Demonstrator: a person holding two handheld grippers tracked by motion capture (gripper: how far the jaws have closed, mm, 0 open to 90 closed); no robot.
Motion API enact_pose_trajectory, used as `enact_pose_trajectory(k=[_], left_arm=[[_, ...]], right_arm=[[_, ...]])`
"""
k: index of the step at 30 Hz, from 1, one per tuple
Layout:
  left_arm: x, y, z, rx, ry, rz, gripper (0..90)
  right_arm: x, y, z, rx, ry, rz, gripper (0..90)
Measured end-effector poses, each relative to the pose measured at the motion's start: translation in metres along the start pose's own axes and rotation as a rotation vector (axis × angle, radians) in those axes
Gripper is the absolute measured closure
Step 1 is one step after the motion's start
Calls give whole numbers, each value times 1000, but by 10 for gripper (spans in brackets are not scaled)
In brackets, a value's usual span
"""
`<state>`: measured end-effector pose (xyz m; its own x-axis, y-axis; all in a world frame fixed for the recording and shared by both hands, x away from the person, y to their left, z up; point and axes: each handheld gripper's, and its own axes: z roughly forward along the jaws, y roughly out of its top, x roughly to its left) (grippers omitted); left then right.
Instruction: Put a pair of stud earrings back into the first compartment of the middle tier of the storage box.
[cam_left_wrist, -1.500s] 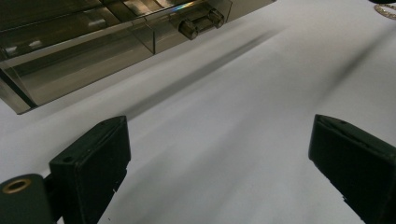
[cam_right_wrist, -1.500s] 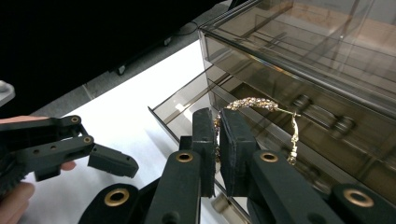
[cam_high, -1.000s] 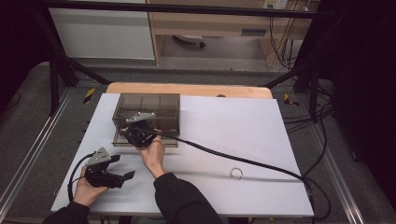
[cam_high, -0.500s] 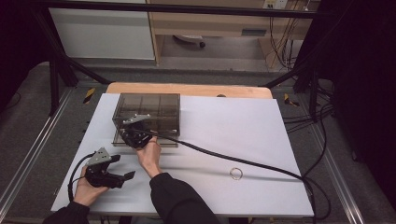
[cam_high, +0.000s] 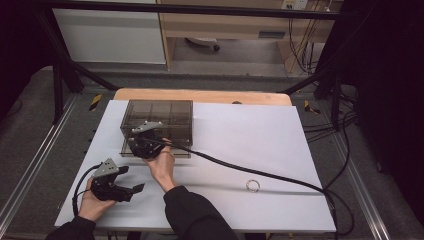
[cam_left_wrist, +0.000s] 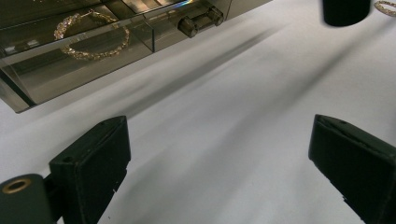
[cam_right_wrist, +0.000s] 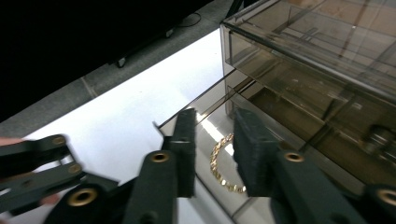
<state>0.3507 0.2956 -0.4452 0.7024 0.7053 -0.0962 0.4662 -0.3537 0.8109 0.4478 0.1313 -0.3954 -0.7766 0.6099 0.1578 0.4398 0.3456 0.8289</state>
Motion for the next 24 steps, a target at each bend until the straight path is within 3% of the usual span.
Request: enact_pose_trajectory(k=[5, 10, 24], left_arm=[[-1, 0, 0, 3, 1, -1, 52], [-1, 0, 0, 3, 2, -2, 52], [0, 0, 1, 7, 5, -1, 52]], right_arm=[[1, 1, -20, 4, -12, -23, 534], [-1, -2, -43, -8, -17, -5, 404], [-23, -14, -106, -32, -32, -10, 118]])
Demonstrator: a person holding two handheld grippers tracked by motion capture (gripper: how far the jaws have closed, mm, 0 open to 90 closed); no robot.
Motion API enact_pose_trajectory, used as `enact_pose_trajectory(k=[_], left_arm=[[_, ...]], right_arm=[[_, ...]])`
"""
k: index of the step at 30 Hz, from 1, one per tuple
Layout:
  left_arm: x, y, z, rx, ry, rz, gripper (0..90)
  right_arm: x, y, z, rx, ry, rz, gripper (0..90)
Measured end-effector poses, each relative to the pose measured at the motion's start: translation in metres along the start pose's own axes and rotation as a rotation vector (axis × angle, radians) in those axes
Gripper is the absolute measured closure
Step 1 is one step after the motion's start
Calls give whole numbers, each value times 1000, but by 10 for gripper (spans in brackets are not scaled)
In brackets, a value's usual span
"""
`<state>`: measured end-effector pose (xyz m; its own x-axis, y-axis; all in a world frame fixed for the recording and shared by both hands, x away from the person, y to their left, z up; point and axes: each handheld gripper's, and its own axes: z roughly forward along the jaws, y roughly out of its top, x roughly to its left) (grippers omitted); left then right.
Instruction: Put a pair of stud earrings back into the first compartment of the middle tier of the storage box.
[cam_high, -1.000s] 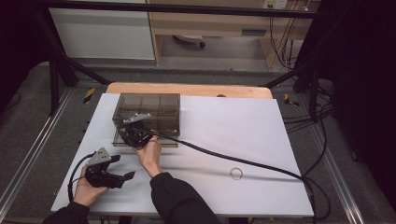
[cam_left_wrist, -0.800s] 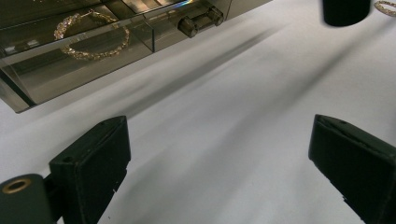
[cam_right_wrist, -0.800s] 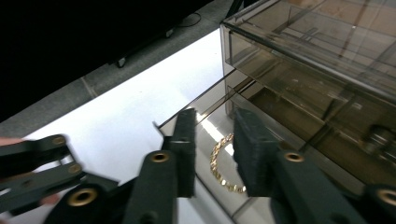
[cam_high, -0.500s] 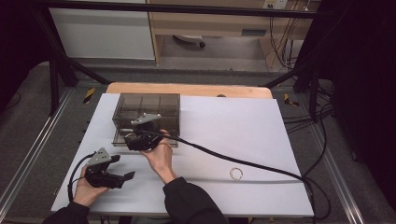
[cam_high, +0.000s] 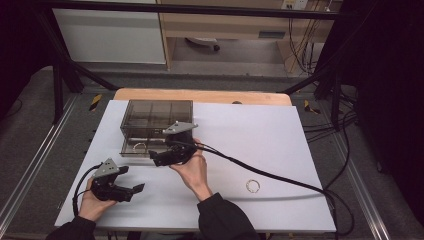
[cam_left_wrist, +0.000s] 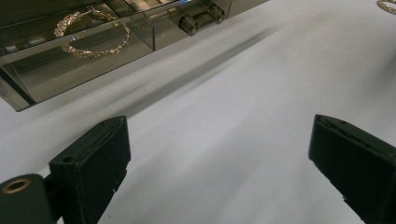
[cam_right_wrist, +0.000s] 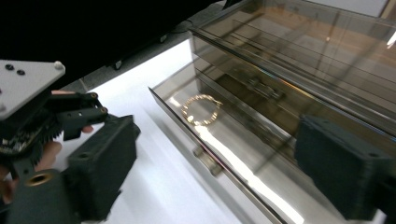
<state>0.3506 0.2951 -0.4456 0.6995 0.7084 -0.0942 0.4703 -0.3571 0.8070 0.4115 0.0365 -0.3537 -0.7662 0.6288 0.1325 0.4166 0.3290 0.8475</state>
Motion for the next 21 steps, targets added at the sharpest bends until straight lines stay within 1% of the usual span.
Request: enact_pose_trajectory(k=[4, 5, 6, 7, 8, 9, 12, 13, 14, 15, 17, 18, 19, 21], left_arm=[[0, 0, 0, 0, 0, 0, 52], [0, 0, 0, 0, 1, 1, 52], [0, 0, 0, 1, 1, 1, 52], [0, 0, 0, 2, 1, 1, 52], [0, 0, 1, 3, 1, 0, 52], [0, 0, 1, 3, 1, 2, 52], [0, 0, 1, 3, 1, 2, 52], [0, 0, 1, 3, 1, 1, 52], [0, 0, 1, 3, 1, 1, 52], [0, 0, 1, 3, 1, 2, 52], [0, 0, 1, 1, 1, 0, 52], [0, 0, 1, 1, 2, -1, 52], [0, 0, 1, 3, 3, -2, 52], [0, 0, 1, 2, 3, -2, 52]], right_arm=[[-12, -9, -17, 0, -13, 5, 58], [-19, -16, -26, 11, -20, 11, 45], [-19, -16, -26, 11, -20, 11, 45], [-27, -22, -36, 16, -33, 21, 38], [-27, -22, -36, 16, -33, 21, 38], [-31, -25, -41, 16, -35, 21, 34], [-42, -36, -57, 19, -51, 36, 28], [-49, -43, -68, 26, -61, 57, 27], [-49, -43, -68, 26, -61, 57, 27], [-52, -47, -72, 29, -66, 57, 26], [-59, -56, -83, 45, -87, 55, 24], [-62, -61, -88, 49, -94, 62, 24], [-69, -70, -96, 55, -104, 76, 24], [-71, -73, -99, 57, -107, 78, 24]])
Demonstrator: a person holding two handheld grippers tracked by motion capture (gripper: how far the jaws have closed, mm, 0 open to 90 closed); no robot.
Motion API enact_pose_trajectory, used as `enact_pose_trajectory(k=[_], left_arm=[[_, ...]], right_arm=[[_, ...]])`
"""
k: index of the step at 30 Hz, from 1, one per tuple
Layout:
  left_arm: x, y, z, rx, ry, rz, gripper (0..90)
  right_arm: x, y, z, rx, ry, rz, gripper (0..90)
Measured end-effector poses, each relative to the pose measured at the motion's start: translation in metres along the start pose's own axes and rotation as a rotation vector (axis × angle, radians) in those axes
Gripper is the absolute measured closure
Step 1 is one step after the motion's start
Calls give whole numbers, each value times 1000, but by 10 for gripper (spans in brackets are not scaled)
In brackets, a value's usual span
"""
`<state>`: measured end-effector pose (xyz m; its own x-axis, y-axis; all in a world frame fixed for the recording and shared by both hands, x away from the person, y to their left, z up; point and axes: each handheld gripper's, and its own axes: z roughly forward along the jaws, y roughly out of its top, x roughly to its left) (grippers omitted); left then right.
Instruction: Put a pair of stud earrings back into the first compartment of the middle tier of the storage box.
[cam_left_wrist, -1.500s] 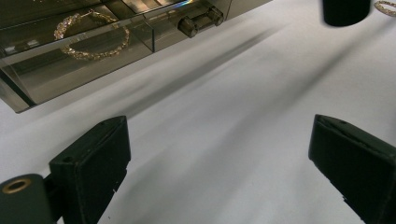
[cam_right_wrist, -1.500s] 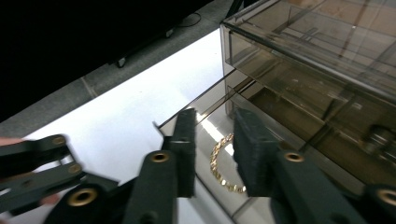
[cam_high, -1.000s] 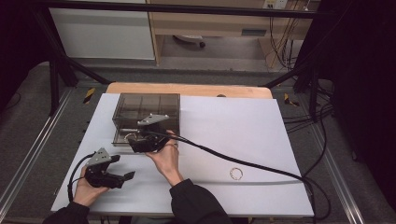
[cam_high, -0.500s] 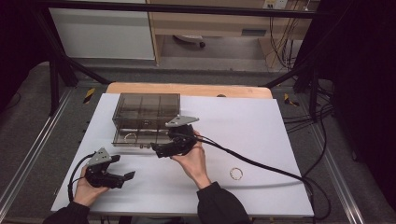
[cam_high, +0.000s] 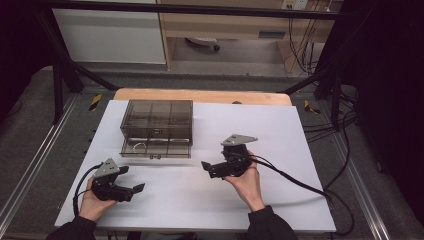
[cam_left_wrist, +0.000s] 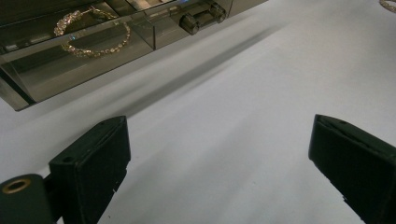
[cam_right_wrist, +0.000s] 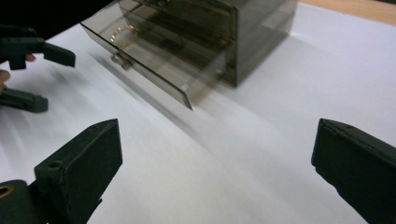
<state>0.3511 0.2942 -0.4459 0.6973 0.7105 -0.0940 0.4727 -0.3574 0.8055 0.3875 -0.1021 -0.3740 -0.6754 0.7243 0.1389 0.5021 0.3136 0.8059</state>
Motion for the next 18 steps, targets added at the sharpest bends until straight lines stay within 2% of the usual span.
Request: enact_pose_trajectory(k=[10, 12, 17, 18], left_arm=[[0, 0, 0, 0, 3, 1, 52], [0, 0, 0, -1, 3, 1, 52], [0, 0, 0, -1, 3, 1, 52], [0, 0, 0, -1, 3, 1, 52]], right_arm=[[-32, -45, -26, 51, -43, 61, 26], [-34, -48, -27, 54, -43, 68, 29], [-43, -68, -38, 64, -48, 77, 49], [-46, -76, -41, 65, -52, 73, 65]])
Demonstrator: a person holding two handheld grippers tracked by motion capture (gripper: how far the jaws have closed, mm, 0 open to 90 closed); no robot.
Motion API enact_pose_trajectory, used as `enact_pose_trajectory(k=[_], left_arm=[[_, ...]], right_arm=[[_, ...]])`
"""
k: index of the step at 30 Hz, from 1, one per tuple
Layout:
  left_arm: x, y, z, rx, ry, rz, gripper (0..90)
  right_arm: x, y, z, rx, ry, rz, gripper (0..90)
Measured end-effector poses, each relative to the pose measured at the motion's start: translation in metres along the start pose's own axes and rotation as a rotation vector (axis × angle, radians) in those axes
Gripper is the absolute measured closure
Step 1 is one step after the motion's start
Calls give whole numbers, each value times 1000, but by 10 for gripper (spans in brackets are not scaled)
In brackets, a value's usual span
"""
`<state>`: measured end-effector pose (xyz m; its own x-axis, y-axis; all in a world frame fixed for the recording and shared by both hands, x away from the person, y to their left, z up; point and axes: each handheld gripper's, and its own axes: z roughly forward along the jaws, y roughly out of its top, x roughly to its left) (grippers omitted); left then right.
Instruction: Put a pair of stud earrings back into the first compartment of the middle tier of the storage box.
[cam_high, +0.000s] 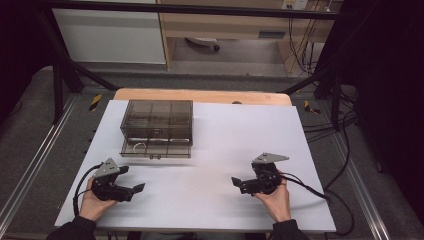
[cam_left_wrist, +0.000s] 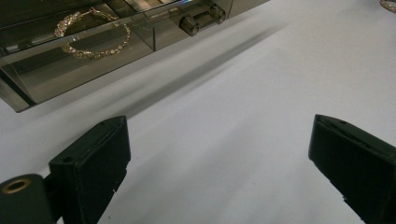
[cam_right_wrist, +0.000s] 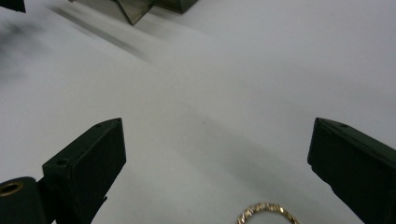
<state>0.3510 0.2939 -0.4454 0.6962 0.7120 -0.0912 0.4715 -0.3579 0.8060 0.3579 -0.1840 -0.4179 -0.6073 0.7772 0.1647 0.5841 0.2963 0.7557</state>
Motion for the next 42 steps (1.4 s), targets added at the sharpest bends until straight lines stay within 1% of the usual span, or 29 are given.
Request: enact_pose_trajectory(k=[1, 5, 10, 13, 14, 15, 16, 19, 20, 24, 26, 30, 33, 37, 42], left_arm=[[0, 0, 0, 0, 0, 0, 52], [0, 0, 0, 0, 0, -3, 52], [-1, 0, -1, -5, -2, 1, 52], [-1, 0, -1, -4, -3, -1, 52], [-1, 0, -1, -4, -4, 0, 52], [-1, 0, -1, -5, -4, 0, 52], [-1, 0, -1, -5, -4, 0, 52], [-1, 0, 0, -4, -3, 0, 52], [-1, 0, 0, -4, -3, 0, 52], [-1, 0, -1, -4, -3, -1, 52], [-1, 0, -1, -4, -3, -1, 52], [-1, 0, -1, -3, -2, -1, 52], [-1, 0, 0, -2, -2, 0, 52], [-1, 0, 0, -3, -3, 0, 52], [-1, 0, 0, -3, -2, 0, 52]], right_arm=[[0, 0, 0, 0, 0, 0, 65], [-6, -16, -2, 29, -6, 10, 106], [-9, -26, -5, 42, -9, 21, 217], [-10, -30, -5, 65, -9, 23, 308], [-11, -33, -5, 82, -15, 32, 388], [-11, -33, -5, 82, -15, 32, 388], [-12, -33, -5, 86, -17, 25, 414], [-11, -35, -3, 101, -9, 27, 516], [-11, -35, -2, 99, -14, 21, 550], [-11, -36, -3, 109, -30, 18, 643], [-10, -36, -3, 114, -30, 19, 688], [-10, -37, -1, 126, -37, 4, 756], [-10, -37, -1, 131, -36, 7, 788], [-10, -38, 0, 131, -36, 0, 806], [-9, -38, 1, 133, -39, -3, 854]])
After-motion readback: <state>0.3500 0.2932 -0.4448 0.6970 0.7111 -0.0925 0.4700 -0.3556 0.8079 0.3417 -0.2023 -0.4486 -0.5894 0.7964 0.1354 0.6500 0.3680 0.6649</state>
